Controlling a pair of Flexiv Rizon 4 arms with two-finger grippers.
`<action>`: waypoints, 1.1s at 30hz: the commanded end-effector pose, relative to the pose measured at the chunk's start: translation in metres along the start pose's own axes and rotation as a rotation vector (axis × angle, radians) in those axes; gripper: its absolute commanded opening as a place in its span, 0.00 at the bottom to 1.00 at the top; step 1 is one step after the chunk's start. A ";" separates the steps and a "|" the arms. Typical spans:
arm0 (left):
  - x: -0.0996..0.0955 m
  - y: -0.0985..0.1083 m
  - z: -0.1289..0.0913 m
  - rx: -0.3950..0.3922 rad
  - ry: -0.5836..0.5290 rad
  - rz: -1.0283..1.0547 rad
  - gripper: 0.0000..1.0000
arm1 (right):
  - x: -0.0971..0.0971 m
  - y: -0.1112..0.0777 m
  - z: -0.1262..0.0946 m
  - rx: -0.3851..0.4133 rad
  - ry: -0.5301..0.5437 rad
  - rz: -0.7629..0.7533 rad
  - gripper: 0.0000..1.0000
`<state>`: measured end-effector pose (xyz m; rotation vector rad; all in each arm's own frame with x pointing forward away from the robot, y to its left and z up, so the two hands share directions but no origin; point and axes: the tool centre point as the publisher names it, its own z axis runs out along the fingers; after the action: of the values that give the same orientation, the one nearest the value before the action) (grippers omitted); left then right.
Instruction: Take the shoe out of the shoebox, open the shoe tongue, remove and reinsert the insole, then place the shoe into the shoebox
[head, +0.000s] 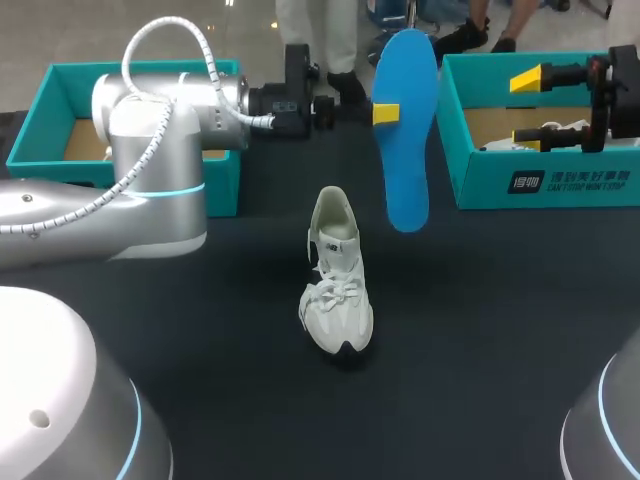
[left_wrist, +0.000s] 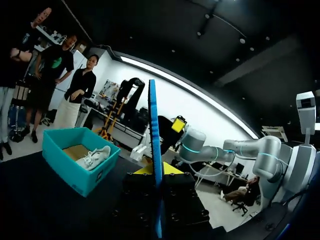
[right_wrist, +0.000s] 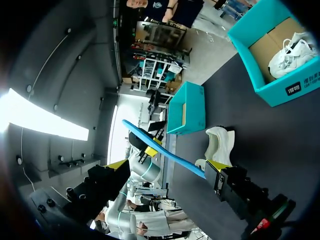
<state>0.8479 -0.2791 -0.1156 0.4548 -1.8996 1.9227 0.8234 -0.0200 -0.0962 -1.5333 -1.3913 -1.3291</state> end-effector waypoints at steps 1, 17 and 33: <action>-0.005 -0.001 0.001 0.036 0.084 -0.681 0.00 | 0.000 0.000 0.001 0.000 -0.003 0.001 1.00; -0.008 0.004 -0.004 0.023 0.137 -0.914 0.00 | 0.000 0.000 0.001 0.000 -0.003 0.001 1.00; -0.014 0.009 0.000 0.012 0.163 -0.944 0.00 | 0.018 -0.001 0.018 0.026 -0.273 -0.054 1.00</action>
<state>0.8527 -0.2772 -0.1282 0.9569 -1.2044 1.2773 0.8212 -0.0059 -0.0975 -1.6219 -1.5397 -1.2558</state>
